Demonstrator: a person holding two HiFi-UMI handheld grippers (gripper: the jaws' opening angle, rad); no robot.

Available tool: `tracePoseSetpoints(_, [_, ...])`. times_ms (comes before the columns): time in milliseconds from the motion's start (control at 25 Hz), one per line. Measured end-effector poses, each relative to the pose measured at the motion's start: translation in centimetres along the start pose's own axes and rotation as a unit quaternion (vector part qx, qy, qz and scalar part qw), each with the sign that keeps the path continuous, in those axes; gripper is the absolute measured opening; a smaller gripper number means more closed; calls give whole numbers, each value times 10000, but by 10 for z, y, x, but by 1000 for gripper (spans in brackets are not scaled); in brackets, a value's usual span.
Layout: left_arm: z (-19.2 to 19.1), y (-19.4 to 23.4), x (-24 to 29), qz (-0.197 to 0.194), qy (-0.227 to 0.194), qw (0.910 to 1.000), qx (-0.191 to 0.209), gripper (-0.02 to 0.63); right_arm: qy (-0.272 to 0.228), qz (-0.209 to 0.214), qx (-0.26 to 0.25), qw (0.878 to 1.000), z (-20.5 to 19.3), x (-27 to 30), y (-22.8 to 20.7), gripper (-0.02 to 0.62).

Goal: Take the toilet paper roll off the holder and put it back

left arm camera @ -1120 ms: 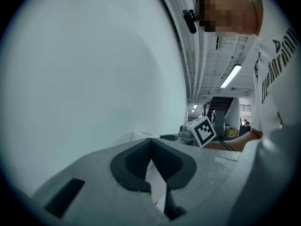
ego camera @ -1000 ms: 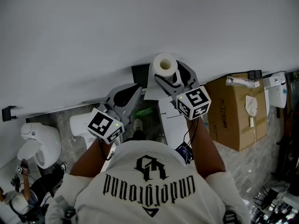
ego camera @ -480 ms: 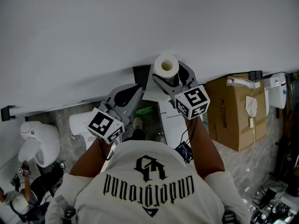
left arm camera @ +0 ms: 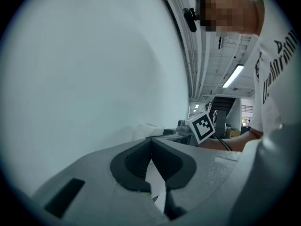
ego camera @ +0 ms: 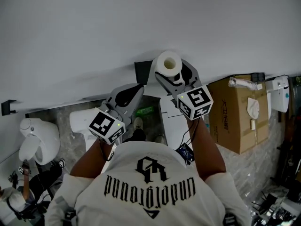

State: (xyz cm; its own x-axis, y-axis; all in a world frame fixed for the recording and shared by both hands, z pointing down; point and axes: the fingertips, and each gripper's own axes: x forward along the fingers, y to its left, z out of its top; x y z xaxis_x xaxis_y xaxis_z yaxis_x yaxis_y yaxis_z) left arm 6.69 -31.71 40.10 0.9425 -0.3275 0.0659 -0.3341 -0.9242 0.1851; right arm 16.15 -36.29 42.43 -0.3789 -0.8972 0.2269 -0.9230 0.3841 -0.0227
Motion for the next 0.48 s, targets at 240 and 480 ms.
tracePoseSetpoints(240, [1,-26,-6,-9,-36,10000,89,12,-99,76,-73,9999,5,-27,15,341])
tracePoseSetpoints(480, [6,-57,-13,45,-136,9999,82,12,-190,108,-152,9996,7,-61,28,341])
